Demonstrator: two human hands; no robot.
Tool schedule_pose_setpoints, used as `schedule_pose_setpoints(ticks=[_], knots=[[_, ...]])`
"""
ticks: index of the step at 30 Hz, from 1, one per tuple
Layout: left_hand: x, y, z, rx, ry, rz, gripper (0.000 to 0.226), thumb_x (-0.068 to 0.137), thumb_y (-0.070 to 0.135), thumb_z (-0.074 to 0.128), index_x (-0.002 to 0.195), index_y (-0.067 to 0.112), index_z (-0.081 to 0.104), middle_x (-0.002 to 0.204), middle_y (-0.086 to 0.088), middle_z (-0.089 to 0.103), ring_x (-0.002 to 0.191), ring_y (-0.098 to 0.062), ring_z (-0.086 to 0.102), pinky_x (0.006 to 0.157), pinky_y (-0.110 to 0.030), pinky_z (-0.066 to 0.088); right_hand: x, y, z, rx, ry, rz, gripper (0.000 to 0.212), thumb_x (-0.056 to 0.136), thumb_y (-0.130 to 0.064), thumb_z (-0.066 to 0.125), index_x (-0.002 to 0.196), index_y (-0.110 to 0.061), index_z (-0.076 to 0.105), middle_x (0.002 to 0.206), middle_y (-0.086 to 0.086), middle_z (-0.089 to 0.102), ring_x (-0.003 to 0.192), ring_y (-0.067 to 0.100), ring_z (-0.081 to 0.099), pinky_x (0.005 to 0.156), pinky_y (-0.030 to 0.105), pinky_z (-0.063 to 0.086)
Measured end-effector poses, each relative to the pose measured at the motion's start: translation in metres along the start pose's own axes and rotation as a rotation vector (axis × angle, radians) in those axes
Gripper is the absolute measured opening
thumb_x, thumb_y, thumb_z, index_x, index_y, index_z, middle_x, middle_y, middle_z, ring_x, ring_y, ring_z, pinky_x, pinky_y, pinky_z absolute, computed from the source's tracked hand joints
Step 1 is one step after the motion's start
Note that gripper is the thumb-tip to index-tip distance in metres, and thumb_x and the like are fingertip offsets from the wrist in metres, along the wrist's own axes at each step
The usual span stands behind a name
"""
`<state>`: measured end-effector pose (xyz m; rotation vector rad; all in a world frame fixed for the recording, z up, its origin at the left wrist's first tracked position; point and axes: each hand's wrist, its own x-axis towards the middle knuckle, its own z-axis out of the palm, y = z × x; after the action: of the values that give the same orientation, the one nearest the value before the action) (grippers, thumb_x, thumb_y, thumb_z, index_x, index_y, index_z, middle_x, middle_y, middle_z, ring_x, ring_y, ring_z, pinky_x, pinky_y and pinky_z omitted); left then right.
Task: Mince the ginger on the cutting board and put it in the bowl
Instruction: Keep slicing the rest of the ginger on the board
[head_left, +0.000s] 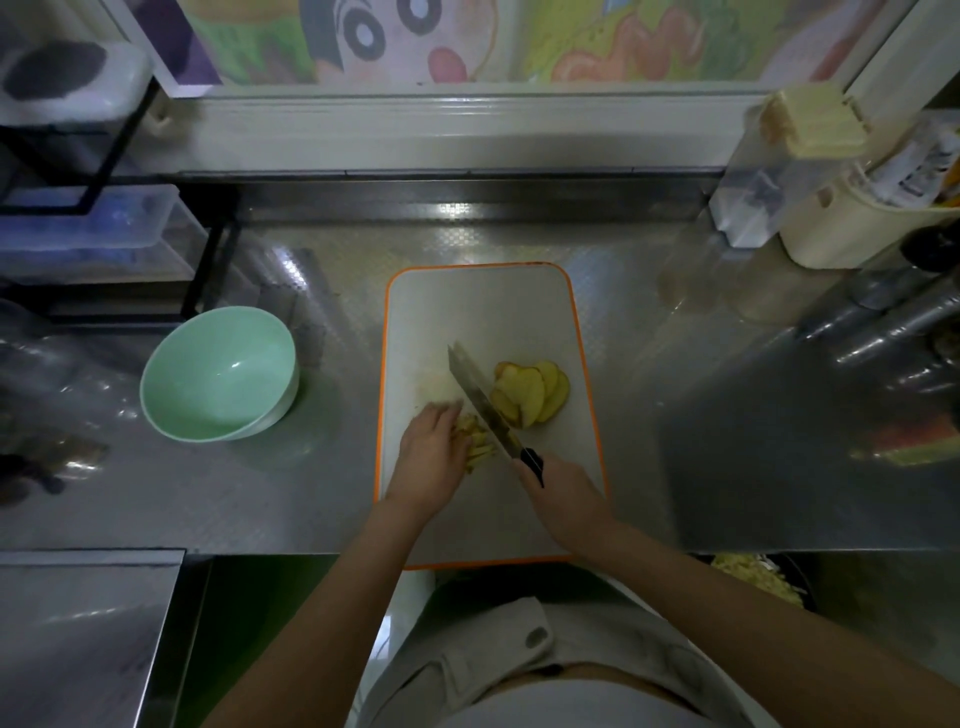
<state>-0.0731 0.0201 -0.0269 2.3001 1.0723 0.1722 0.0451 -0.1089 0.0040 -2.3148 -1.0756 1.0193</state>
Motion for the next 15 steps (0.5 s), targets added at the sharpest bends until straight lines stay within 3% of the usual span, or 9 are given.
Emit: schedule_pose_setpoints(ticks=[3,6,12,15], knots=[[-0.006,0.000,0.006,0.178,-0.143,-0.057,0.069,0.093,0.038,0.049,0.146,0.007,0.018,0.149,-0.012,0.025,0.139,-0.028,0.017,0.115,-0.040,0.013,-0.003,-0.007,0.003,-0.002,-0.027,-0.014,0.036,0.100,-0.037,0.036,0.093,-0.006,0.054,0.091,0.014,0.062,0.083,0.027,0.059,0.063,0.027,0.036],[-0.009,0.001,0.011,0.197,-0.140,-0.030,0.071,0.093,0.037,0.049,0.147,0.007,0.013,0.148,-0.012,0.024,0.137,-0.027,0.020,0.114,-0.039,0.015,-0.004,-0.010,0.004,0.027,-0.040,-0.018,0.038,0.100,-0.037,0.036,0.098,-0.004,0.055,0.095,0.015,0.063,0.082,0.024,0.059,0.062,0.027,0.037],[-0.013,0.001,0.012,0.250,-0.008,0.058,0.051,0.096,0.027,0.042,0.143,0.010,0.030,0.137,-0.011,0.042,0.127,-0.027,0.037,0.105,-0.035,0.027,-0.007,-0.012,-0.011,0.016,-0.017,-0.087,0.032,0.100,-0.032,0.036,0.086,-0.008,0.052,0.076,0.002,0.050,0.070,0.016,0.050,0.054,0.022,0.026],[-0.012,-0.002,0.010,0.161,0.027,0.086,0.041,0.094,0.014,0.045,0.135,0.009,0.046,0.123,-0.013,0.054,0.114,-0.032,0.049,0.095,-0.038,0.037,-0.007,-0.013,-0.014,0.012,0.008,-0.108,0.036,0.100,-0.033,0.036,0.089,-0.004,0.054,0.077,0.004,0.052,0.069,0.017,0.050,0.054,0.024,0.027]])
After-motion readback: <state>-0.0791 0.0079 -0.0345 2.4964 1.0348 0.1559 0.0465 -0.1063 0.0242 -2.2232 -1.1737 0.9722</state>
